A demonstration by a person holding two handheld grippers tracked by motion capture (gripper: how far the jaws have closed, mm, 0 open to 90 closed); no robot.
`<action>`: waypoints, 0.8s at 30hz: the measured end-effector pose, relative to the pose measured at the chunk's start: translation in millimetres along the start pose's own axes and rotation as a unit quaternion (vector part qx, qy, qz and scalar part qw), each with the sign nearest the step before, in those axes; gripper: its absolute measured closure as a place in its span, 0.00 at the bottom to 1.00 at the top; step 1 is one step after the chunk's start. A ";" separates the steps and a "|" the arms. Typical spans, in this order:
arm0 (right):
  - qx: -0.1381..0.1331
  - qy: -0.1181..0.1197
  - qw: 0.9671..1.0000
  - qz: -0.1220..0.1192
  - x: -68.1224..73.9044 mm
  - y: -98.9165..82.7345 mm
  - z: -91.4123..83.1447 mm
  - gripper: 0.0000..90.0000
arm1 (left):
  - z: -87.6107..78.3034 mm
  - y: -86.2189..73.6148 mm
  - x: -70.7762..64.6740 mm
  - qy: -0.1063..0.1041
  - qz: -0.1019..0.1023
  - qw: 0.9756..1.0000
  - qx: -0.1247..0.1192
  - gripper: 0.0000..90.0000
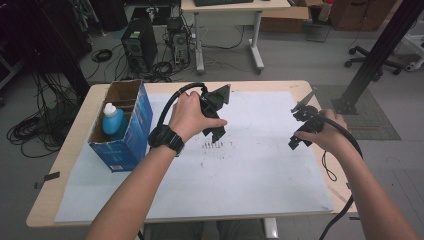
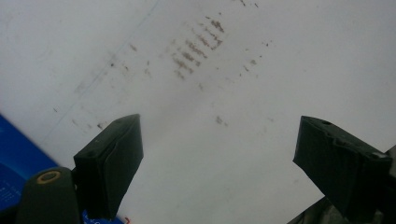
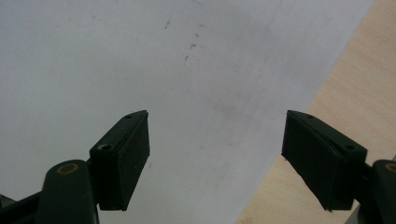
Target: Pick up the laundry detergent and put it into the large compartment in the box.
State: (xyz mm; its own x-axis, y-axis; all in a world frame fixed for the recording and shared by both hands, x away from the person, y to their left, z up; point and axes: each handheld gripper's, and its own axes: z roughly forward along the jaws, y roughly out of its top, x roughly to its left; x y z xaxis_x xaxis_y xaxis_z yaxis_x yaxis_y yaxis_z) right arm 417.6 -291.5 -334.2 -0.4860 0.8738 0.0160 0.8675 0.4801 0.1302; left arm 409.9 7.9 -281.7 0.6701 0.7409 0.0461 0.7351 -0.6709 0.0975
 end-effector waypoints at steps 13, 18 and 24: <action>0.001 0.000 1.000 0.002 -2.2 -3.8 -0.2 0.26 | 17.4 0.4 -4.8 -0.019 0.004 1.000 0.005 0.17; 0.002 0.000 1.000 0.003 -1.9 -4.3 0.2 0.26 | 19.6 0.3 -5.1 -0.021 0.003 1.000 0.006 0.17; 0.001 0.000 1.000 0.002 -0.9 -4.3 0.6 0.26 | 22.2 -0.5 -5.4 -0.021 0.005 1.000 0.008 0.17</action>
State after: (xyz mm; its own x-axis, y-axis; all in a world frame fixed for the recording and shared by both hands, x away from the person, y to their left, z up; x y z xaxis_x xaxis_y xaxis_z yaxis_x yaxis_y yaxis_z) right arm 414.3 -294.3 -335.4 -0.4830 0.8755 0.0172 0.8695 0.4772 0.1274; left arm 408.2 3.5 -304.1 0.6815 0.7318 0.0045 0.7291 -0.6796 0.0811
